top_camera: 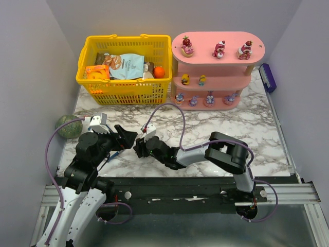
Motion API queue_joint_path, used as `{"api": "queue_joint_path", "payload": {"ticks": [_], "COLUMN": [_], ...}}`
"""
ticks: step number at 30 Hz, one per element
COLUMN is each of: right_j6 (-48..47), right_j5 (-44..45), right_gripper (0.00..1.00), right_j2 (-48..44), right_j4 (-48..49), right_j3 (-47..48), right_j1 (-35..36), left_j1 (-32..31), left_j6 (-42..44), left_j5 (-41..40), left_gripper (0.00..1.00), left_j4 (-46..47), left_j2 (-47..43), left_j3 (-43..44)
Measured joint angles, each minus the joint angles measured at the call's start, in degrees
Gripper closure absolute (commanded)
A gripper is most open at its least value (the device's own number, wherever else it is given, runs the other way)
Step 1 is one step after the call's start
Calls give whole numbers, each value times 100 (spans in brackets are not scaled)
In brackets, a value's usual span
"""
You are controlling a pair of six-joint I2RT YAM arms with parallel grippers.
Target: Place and organize the plastic toys onto the shelf
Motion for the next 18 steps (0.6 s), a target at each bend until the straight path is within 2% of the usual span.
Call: {"api": "queue_joint_path", "payload": {"ticks": [18], "right_j6": [-83], "right_j5": [-107], "right_gripper": [30], "right_j2": [101], "right_j4": [223], "right_j3": [-46], "right_j1": [0], "left_j1": [0], "left_j6": [0], "left_j5": [-4], "left_gripper": [1], "left_j4": [0], "left_j2": [0], "left_j3": [2]}}
